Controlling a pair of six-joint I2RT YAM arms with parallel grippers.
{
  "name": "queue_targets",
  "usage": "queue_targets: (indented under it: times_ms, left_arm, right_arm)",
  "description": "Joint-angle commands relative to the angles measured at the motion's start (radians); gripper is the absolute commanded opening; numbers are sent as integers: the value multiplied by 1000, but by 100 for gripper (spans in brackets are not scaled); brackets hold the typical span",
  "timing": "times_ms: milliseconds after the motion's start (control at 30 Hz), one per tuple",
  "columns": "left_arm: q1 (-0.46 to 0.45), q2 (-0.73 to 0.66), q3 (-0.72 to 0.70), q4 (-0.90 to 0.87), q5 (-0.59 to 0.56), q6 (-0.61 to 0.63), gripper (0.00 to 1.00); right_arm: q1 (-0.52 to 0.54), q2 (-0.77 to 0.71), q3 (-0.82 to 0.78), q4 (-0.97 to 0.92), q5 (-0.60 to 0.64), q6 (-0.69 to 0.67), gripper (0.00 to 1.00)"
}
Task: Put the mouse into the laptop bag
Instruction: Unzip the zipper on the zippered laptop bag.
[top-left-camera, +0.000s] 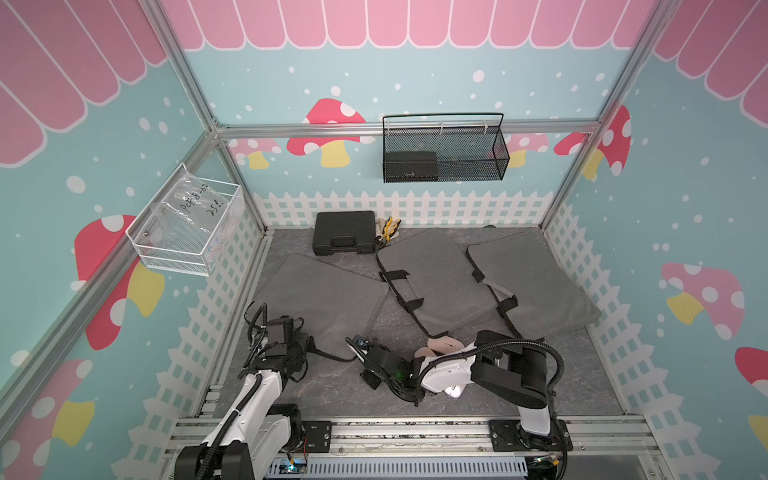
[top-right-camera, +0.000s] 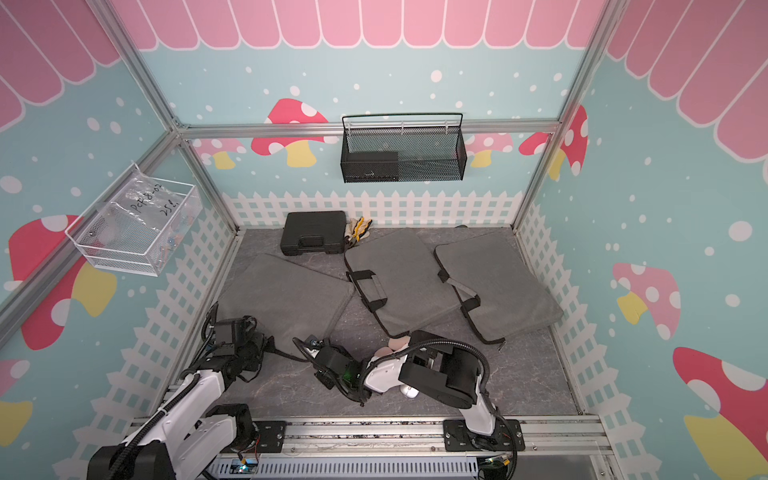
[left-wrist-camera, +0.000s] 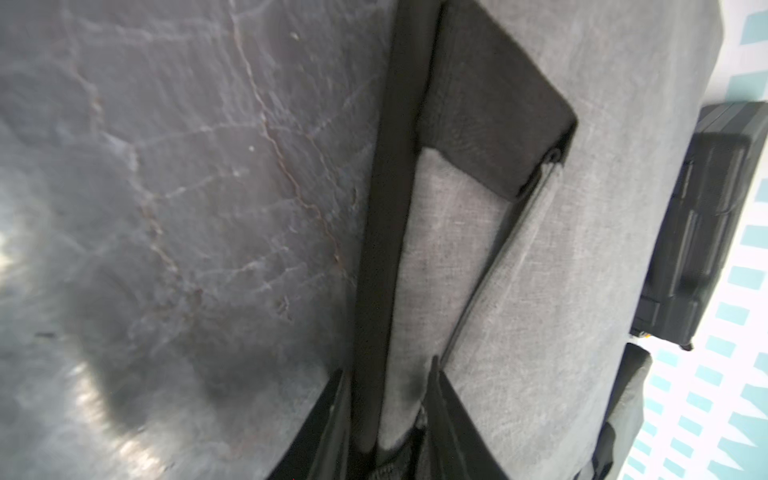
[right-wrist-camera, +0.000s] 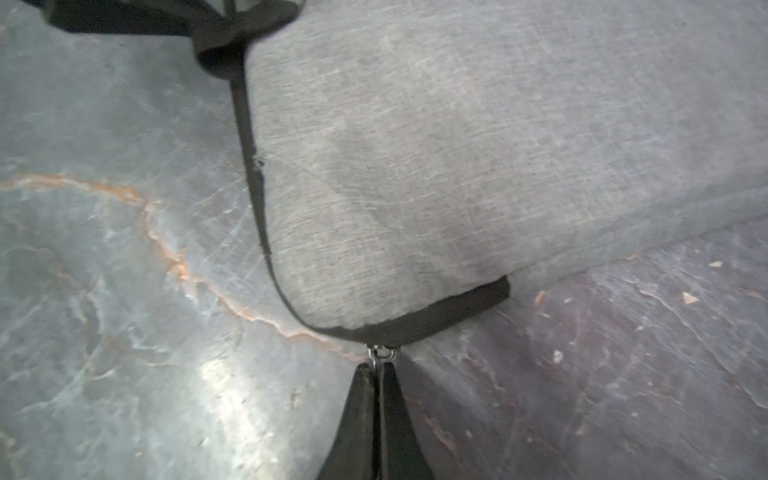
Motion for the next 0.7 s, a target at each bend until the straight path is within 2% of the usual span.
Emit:
queue_targets:
  times_ms: [0,167,333,500,567,667]
  left_arm:
    - [6,-30,-21,-5,-25,-28,28]
    - [5,-22,-24,-2,-12,-34,26]
    - [6,-15,-30,10,-10,-36,15]
    - [6,-23,-29,2,-4,-36,12]
    - [6,-34,-27,-17,-13,-36,11]
    - [6,-69,-17,-88,-45,-42,2]
  right_arm:
    - [35,-26,-4,11,-72,-19,0]
    - [41,16,41,1,-94,23,0]
    - [41,55,93,-12,-124,43,0]
    - [34,67,122,-13,-115,59,0]
    - [21,77,132,-13,-111,64,0]
    - [-15,85,140,-14,-121,67,0]
